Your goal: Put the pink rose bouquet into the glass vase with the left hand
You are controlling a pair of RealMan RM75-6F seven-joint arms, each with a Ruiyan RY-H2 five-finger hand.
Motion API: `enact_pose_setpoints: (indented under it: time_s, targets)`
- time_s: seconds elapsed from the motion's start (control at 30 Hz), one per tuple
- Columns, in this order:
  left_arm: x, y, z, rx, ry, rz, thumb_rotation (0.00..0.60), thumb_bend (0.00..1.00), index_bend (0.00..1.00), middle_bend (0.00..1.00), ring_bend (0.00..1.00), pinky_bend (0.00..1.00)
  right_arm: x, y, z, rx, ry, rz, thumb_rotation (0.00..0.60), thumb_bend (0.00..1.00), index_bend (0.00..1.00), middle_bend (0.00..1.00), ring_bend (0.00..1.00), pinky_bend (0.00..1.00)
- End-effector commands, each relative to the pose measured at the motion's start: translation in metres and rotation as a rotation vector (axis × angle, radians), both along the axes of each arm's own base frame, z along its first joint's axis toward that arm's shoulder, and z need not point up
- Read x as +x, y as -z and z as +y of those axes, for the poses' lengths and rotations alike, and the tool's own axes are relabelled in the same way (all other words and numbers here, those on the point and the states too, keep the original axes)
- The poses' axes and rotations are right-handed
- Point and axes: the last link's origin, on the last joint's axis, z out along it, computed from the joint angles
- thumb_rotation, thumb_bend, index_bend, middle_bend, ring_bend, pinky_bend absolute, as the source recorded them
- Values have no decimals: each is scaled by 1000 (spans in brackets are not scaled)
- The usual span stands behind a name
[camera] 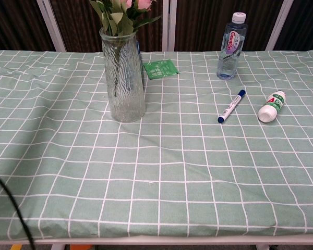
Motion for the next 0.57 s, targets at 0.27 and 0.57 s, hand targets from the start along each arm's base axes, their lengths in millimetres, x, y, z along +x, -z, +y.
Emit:
enact_pose_setpoints:
  time_s: [0.27, 0.57]
  targets:
    - [-118, -40, -129, -226, -304, 908, 600, 3, 160, 65, 40, 139, -2, 2, 3, 1, 3, -5, 600, 116, 0, 0, 0, 0]
    - [-133, -42, -171, -213, -382, 1018, 600, 6, 146, 52, 25, 103, -1, 11, 18, 20, 0, 21, 600, 119, 0, 0, 0, 0]
